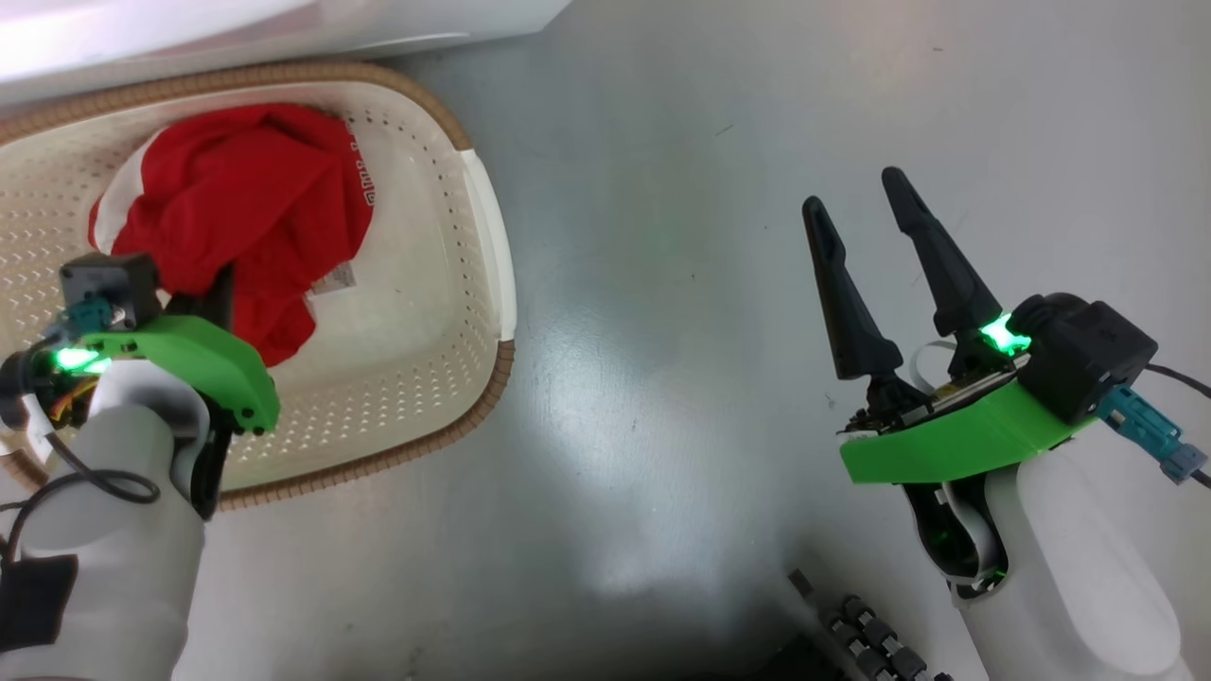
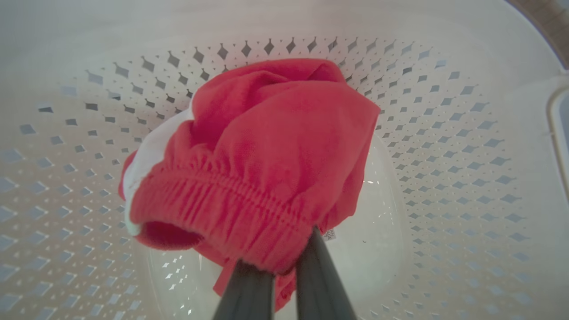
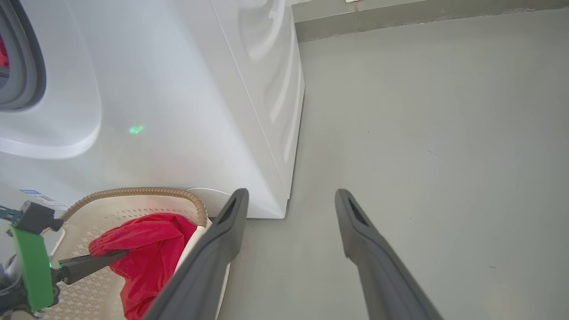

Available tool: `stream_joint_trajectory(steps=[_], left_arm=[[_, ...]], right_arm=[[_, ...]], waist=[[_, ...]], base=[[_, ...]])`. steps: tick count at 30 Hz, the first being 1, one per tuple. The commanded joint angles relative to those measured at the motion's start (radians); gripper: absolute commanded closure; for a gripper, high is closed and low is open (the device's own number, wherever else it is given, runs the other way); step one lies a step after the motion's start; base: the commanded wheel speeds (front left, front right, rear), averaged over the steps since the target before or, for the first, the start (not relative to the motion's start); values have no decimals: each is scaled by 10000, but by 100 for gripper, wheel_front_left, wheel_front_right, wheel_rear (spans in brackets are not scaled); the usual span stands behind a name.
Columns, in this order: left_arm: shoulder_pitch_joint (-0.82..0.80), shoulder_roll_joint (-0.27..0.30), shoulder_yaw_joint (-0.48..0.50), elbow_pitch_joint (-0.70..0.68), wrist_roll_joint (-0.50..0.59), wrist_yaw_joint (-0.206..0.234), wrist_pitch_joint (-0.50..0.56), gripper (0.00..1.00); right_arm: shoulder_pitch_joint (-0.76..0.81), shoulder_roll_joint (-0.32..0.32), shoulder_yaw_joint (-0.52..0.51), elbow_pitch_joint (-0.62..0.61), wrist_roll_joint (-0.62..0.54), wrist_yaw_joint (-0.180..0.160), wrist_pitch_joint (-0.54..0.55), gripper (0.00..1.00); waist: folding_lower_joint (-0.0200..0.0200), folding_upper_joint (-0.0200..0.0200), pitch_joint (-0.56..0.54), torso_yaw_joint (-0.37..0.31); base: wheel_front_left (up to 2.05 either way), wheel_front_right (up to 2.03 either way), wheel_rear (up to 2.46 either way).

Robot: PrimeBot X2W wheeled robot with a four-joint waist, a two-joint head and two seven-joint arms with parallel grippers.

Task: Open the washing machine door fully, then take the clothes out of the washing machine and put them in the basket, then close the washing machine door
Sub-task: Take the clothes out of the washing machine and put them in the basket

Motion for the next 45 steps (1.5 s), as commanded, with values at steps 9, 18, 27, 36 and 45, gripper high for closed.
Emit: stream_joint_trajectory(steps=[9, 18, 27, 36, 45], left_arm=[[110, 360, -144, 151, -538, -55, -49, 0], [677, 333, -66, -189, -909, -55, -49, 0], [1669, 242, 463, -1170, -1170, -56, -49, 0], [3008, -25, 1077, -2487, -677, -56, -49, 0], [4394, -433, 1999, -4032, 178, -56, -49, 0]], right_arm=[[120, 3, 129, -135, 105, 48, -63, 0], [203, 3, -33, 146, -11, 48, -63, 0], [494, 3, -262, 578, -216, 48, -63, 0], [1185, 3, -528, 1037, -460, 48, -63, 0], [1867, -77, -736, 1265, -609, 48, -63, 0]], waist=[[0, 0, -253, 82], [0, 0, -1143, 198], [0, 0, -2547, 420], [0, 0, -4151, 809], [0, 0, -5557, 1118]], base=[[0, 0, 0], [0, 0, 0], [0, 0, 0], [0, 0, 0], [0, 0, 0]])
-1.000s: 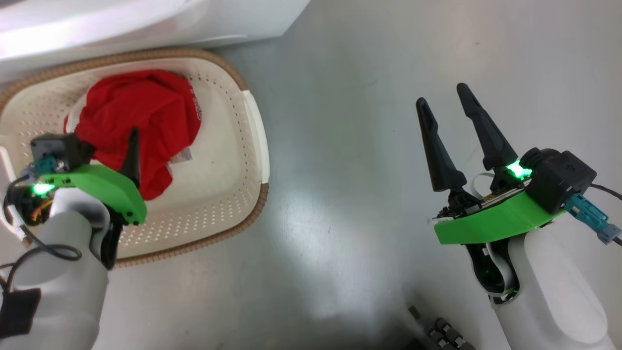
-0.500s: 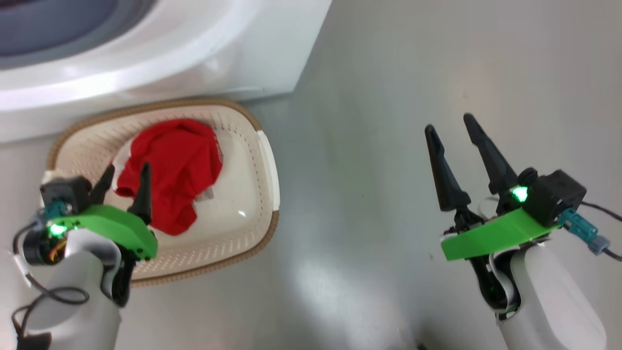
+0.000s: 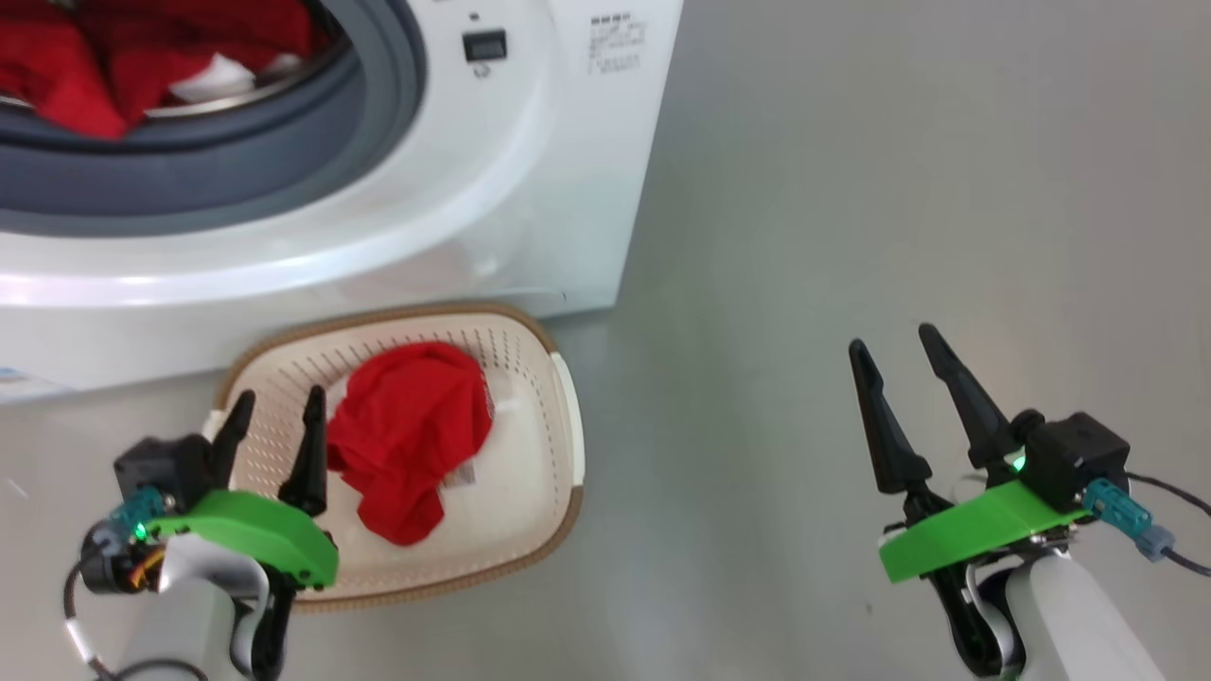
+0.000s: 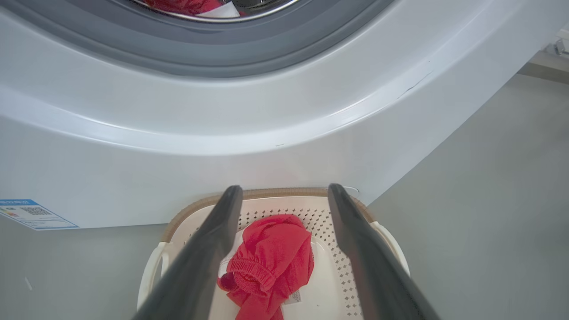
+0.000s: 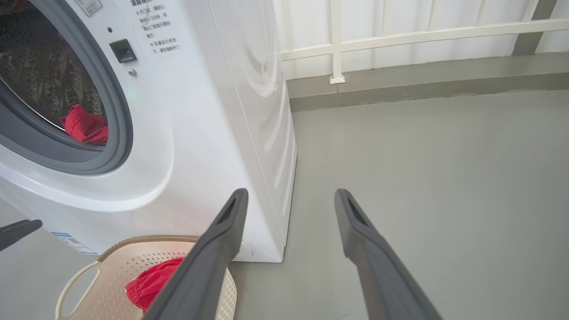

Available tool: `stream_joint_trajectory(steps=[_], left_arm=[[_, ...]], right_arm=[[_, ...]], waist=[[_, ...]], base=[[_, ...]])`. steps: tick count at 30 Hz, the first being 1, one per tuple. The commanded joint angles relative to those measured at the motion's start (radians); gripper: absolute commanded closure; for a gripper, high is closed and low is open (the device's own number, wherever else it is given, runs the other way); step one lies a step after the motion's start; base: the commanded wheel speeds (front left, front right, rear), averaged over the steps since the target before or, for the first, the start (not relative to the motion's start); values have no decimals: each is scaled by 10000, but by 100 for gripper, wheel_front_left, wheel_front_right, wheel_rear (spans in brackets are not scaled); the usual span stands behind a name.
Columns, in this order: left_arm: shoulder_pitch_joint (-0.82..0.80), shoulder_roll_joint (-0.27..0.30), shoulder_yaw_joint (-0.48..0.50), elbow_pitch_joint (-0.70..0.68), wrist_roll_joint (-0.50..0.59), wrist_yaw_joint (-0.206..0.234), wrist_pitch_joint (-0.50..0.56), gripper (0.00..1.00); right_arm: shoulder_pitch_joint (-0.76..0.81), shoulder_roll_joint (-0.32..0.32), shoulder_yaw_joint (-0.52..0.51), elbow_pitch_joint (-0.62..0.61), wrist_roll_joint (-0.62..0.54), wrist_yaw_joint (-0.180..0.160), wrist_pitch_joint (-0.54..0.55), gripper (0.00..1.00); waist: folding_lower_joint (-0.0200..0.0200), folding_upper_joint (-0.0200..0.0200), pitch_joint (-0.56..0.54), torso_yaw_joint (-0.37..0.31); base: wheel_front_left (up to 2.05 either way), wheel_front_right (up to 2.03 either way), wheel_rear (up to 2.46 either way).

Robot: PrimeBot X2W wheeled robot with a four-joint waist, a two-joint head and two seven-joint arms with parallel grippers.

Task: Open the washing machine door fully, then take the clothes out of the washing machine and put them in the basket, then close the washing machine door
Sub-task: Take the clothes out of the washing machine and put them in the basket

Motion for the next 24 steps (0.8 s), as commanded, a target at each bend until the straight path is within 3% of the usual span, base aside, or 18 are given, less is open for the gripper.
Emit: stream_joint_trajectory(steps=[1, 24], left_arm=[[423, 194, 402, -476, 202, -56, -49, 0], [3465, -370, 1625, -4267, 1283, -56, -49, 0]], right_arm=[[275, -97, 151, -157, -151, 48, -65, 0], [1875, -636, 12, -293, 99, 48, -65, 0]], waist=[[0, 0, -975, 351], [0, 0, -3019, 605]], base=[[0, 0, 0], [0, 0, 0]])
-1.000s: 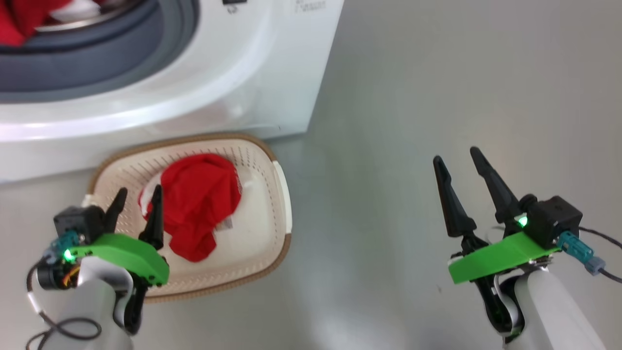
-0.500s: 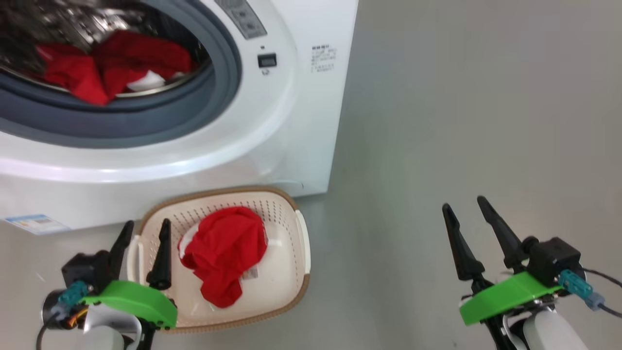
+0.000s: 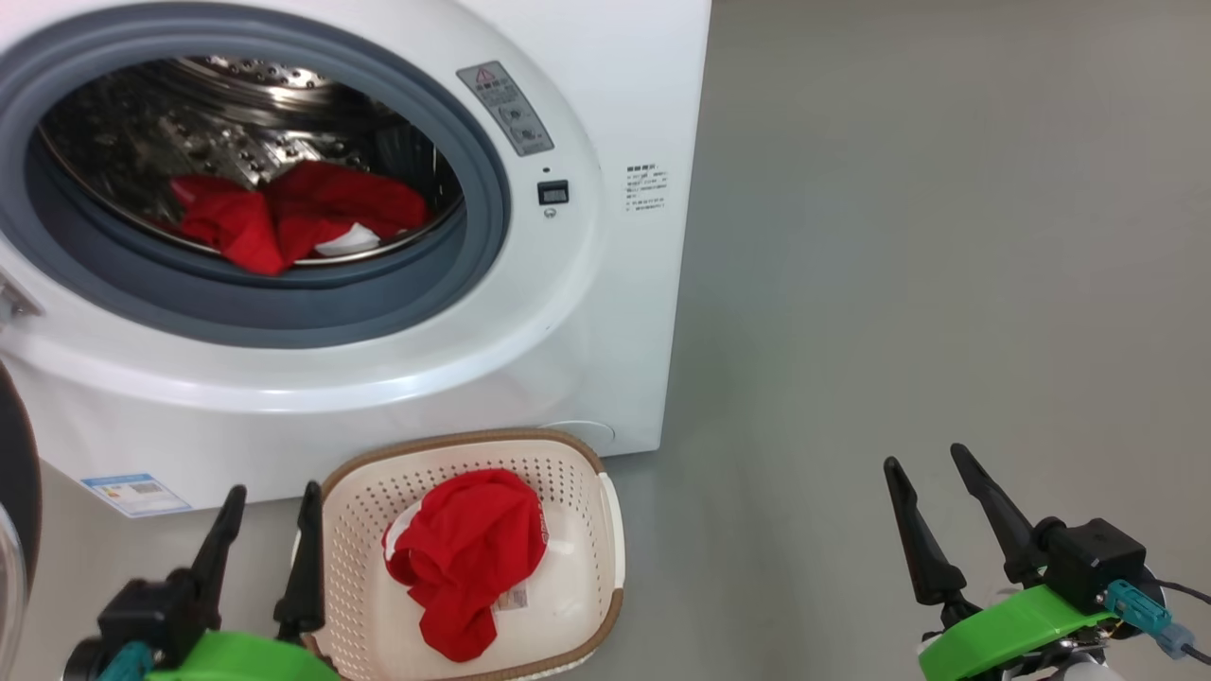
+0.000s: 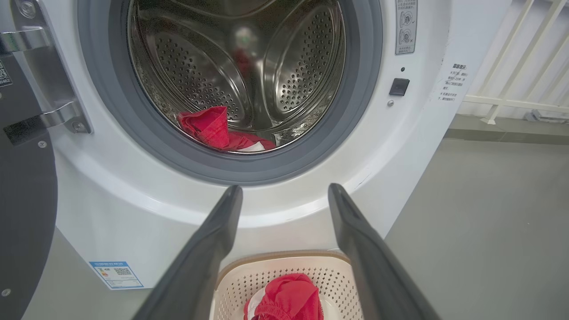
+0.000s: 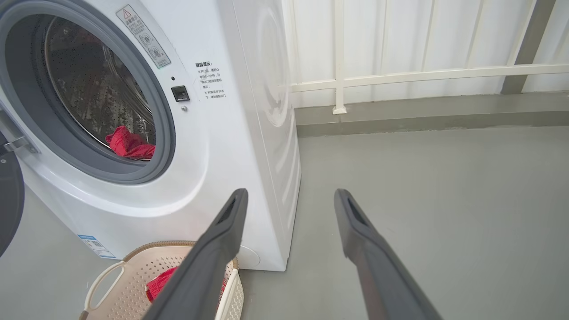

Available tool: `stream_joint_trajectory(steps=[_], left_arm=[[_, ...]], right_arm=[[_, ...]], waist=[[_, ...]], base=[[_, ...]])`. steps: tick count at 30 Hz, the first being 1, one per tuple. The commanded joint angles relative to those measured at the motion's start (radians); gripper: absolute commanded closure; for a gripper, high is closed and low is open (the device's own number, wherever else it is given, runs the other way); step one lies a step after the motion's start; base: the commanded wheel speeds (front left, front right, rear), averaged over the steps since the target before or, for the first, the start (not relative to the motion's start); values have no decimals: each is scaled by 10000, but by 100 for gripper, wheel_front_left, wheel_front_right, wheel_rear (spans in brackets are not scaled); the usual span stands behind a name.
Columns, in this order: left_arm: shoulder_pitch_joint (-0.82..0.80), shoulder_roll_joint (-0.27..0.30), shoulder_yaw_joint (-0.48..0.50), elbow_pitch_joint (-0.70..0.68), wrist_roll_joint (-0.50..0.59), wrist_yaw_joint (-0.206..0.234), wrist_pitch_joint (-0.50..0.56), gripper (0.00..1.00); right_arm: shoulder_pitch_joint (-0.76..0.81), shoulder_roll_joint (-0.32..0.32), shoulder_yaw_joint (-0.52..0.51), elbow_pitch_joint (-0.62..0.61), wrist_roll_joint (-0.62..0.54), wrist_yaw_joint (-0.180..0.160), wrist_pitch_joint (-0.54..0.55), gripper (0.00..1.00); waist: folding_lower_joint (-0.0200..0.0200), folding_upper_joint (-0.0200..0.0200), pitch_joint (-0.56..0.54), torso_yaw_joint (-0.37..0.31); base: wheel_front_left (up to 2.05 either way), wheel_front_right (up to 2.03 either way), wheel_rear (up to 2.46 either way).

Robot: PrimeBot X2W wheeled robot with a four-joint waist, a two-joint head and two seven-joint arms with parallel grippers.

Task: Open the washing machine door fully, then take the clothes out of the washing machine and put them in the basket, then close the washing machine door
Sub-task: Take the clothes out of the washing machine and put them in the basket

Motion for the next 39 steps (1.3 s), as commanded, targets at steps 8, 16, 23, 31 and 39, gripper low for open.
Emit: stream_joint_trajectory(steps=[8, 16, 23, 31, 39], left_arm=[[932, 12, 660, -1091, 39, -56, -49, 0], [1875, -274, 1040, -1818, 231, -56, -49, 0], [1917, -349, 1078, -1914, 271, -56, -49, 0], [1893, -393, 1107, -1960, 258, -56, -49, 0], [1818, -413, 1108, -1991, 332, -56, -49, 0]], right_arm=[[462, -155, -6, -484, 40, 48, -65, 0], [972, -144, -151, -660, 61, 48, -65, 0], [1005, -111, -169, -697, 60, 48, -65, 0], [951, -101, -177, -724, 46, 48, -65, 0], [855, -40, -126, -712, 46, 48, -65, 0]], waist=[[0, 0, -365, 137], [0, 0, -643, 165], [0, 0, -600, 172], [0, 0, -484, 169], [0, 0, -371, 111]], base=[[0, 0, 0], [0, 0, 0], [0, 0, 0], [0, 0, 0], [0, 0, 0]])
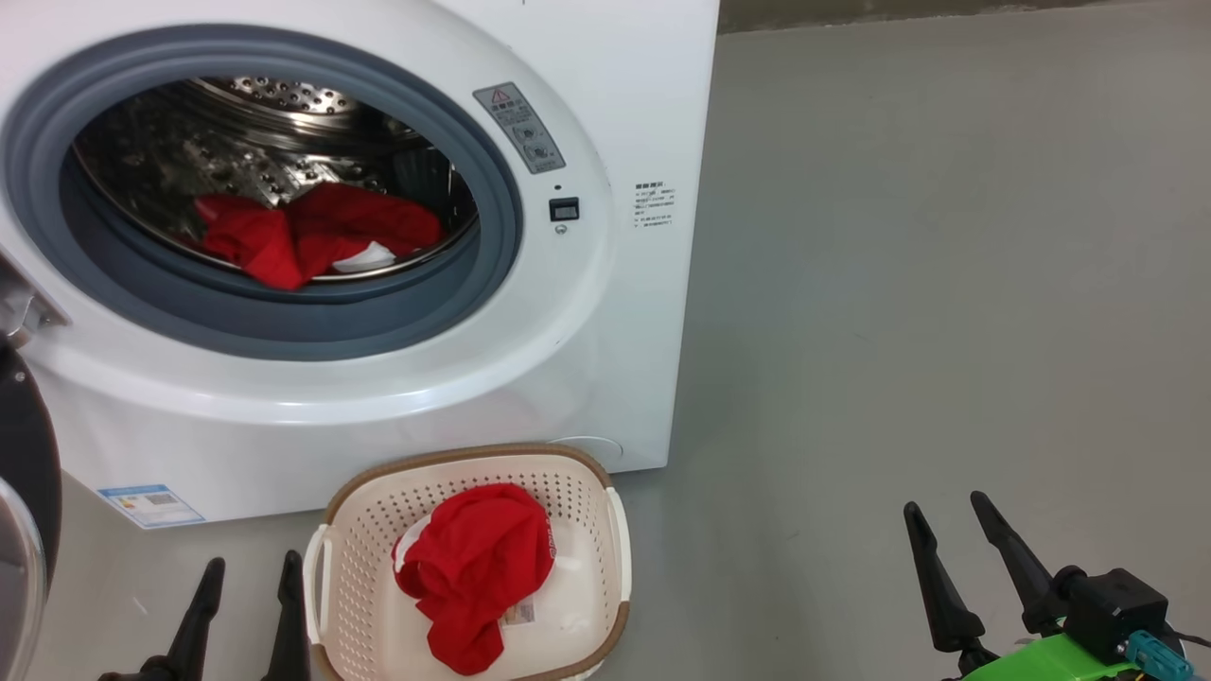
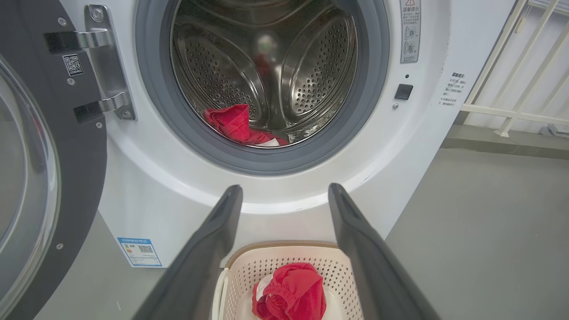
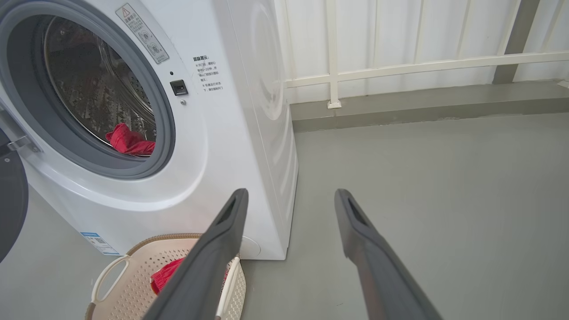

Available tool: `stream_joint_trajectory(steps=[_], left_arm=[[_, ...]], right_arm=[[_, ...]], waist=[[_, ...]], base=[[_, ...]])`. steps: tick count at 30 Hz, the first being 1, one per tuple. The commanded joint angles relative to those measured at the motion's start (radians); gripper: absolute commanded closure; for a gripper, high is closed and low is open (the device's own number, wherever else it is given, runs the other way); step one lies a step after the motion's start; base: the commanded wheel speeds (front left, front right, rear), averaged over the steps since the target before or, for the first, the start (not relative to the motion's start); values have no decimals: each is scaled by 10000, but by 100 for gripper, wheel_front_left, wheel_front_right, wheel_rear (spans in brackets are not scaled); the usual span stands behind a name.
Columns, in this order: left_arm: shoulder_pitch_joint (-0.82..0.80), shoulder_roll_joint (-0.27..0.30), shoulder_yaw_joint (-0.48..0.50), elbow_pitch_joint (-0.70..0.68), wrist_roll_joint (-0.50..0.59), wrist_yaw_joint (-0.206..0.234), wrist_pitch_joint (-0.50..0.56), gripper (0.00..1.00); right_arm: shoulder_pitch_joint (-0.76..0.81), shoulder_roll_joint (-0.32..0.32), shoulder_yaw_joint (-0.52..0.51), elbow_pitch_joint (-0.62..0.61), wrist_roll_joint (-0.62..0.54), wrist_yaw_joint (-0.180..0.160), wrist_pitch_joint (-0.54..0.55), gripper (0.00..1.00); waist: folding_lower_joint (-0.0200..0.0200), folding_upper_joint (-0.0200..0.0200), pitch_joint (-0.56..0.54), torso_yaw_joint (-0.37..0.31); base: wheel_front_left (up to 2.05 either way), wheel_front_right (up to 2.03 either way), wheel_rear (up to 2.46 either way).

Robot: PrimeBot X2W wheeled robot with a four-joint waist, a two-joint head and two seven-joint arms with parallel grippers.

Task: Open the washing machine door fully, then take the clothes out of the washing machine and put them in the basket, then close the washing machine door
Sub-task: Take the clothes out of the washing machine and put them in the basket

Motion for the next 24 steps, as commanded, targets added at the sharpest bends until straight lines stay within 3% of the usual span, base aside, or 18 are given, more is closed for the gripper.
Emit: stream_joint_trajectory(steps=[1, 12, 24], left_arm=[[-203, 54, 358, -288, 162, -56, -49, 0], [-1476, 203, 149, 480, 652, -56, -49, 0], [-5536, 1115, -342, 3149, 1532, 165, -49, 0]], right_arm=[[-221, -101, 215, -250, 3, 48, -65, 0], [-635, 95, 265, -304, -50, 48, -65, 0], [-1802, 387, 616, -365, -98, 48, -65, 0]], waist=[[0, -1, 39, -23], [0, -1, 838, -52], [0, -1, 2622, -477]], base=[[0, 0, 0], [0, 0, 0], [0, 0, 0]])
